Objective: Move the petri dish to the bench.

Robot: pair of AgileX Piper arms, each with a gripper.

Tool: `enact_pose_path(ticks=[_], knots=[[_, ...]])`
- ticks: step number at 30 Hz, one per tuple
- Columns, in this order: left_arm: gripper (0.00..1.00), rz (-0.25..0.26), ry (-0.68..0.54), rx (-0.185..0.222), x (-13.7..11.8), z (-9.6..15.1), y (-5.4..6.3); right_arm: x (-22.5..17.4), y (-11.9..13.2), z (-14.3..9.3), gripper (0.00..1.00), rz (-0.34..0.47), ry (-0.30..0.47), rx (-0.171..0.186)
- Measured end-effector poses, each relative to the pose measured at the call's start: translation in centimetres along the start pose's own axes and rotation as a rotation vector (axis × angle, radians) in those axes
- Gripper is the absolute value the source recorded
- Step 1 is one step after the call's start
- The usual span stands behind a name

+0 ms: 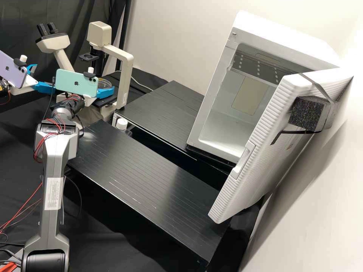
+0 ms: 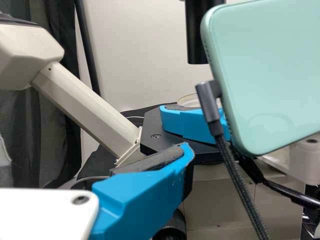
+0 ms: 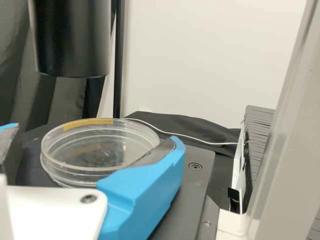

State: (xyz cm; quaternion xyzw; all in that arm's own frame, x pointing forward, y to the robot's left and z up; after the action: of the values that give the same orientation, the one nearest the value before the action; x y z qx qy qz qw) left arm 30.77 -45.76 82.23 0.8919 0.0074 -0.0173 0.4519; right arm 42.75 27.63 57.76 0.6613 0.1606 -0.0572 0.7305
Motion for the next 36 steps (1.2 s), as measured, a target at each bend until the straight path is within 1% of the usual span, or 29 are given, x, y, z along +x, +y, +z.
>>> enact_pose_path(ticks=[5,26,29,31,36], knots=[[1.0,0.0,0.0,0.0,0.0,0.0,0.0,0.0,0.0,0.0,0.0,-0.001,-0.003,0.005],[1.0,0.0,0.0,0.0,0.0,0.0,0.0,0.1,0.2,0.3,0.0,0.002,-0.007,0.006],[1.0,0.0,0.0,0.0,0.0,0.0,0.0,0.2,0.3,0.3,0.0,0.005,-0.001,0.019],[1.0,0.0,0.0,0.0,0.0,0.0,0.0,0.0,0.1,0.7,0.0,0.0,0.006,0.015],[1.0,0.0,0.0,0.0,0.0,0.0,0.0,-1.4,0.8,0.7,0.0,-0.003,0.036,0.024]])
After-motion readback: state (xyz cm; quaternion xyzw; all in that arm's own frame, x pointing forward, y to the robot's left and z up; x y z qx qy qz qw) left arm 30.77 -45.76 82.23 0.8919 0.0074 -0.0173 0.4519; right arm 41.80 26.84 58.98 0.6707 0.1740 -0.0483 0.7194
